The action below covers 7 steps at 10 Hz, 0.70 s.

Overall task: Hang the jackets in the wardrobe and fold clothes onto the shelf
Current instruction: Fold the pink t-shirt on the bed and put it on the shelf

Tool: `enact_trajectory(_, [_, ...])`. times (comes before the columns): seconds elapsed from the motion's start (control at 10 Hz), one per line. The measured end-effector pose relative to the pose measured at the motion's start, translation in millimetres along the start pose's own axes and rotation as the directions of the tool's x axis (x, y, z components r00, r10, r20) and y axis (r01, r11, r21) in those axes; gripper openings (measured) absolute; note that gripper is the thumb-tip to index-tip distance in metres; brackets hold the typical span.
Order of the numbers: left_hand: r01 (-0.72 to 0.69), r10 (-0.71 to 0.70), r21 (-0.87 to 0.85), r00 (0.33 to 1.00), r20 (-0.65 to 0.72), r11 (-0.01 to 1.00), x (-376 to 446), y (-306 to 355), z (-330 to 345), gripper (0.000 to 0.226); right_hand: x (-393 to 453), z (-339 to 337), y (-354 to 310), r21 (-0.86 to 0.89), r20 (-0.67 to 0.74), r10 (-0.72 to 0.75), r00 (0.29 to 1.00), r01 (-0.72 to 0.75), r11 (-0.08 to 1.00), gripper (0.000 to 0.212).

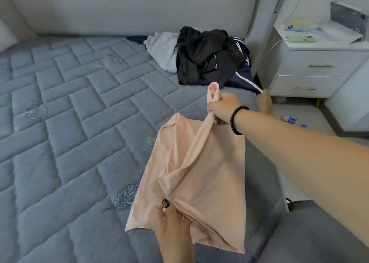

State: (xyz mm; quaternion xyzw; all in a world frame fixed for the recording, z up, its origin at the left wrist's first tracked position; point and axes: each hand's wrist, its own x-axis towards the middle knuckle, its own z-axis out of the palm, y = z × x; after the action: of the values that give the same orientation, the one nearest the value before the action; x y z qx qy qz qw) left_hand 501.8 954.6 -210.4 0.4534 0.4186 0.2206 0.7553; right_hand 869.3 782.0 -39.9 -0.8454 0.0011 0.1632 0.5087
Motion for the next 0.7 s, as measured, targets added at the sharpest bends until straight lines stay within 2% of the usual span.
enact_trajectory(0.1, [0.181,-0.203,-0.256,0.977,-0.060,0.950,-45.9,-92.1,63.7,0.016,13.4,59.8,-15.8,-0.063,0.080,-0.026,0.996,0.031,0.998,0.002])
enact_trajectory(0.2, [0.281,-0.281,-0.056,0.960,0.000,0.958,-63.6,-115.6,153.1,0.015,25.0,100.2,-16.2,-0.120,0.126,-0.019,0.992,0.035,0.992,0.007])
enact_trajectory(0.3, [0.207,-0.271,-0.346,0.951,-0.150,0.915,16.4,-0.9,117.3,0.015,25.9,123.6,-5.9,-0.096,0.263,0.009,0.965,0.017,0.995,0.006])
enact_trajectory(0.4, [0.171,-0.232,-0.270,0.949,-0.212,0.948,13.6,10.7,120.3,0.025,17.8,128.3,10.4,0.091,0.432,0.057,0.900,-0.106,0.990,0.030])
enact_trajectory(0.5, [0.126,-0.163,-0.140,0.941,-0.298,0.982,12.3,8.7,121.6,0.032,2.8,113.7,38.2,0.111,0.372,-0.033,0.928,-0.009,0.994,0.053])
enact_trajectory(0.6, [0.130,-0.157,-0.099,0.922,-0.354,0.987,16.3,6.7,116.6,0.014,-27.1,92.2,75.9,0.026,0.263,-0.107,0.959,0.104,0.994,0.054])
enact_trajectory(0.7, [0.119,-0.144,-0.103,0.945,-0.294,0.988,12.2,1.6,109.4,0.011,-61.4,77.6,114.3,-0.156,0.281,-0.212,0.936,0.262,0.952,0.059])
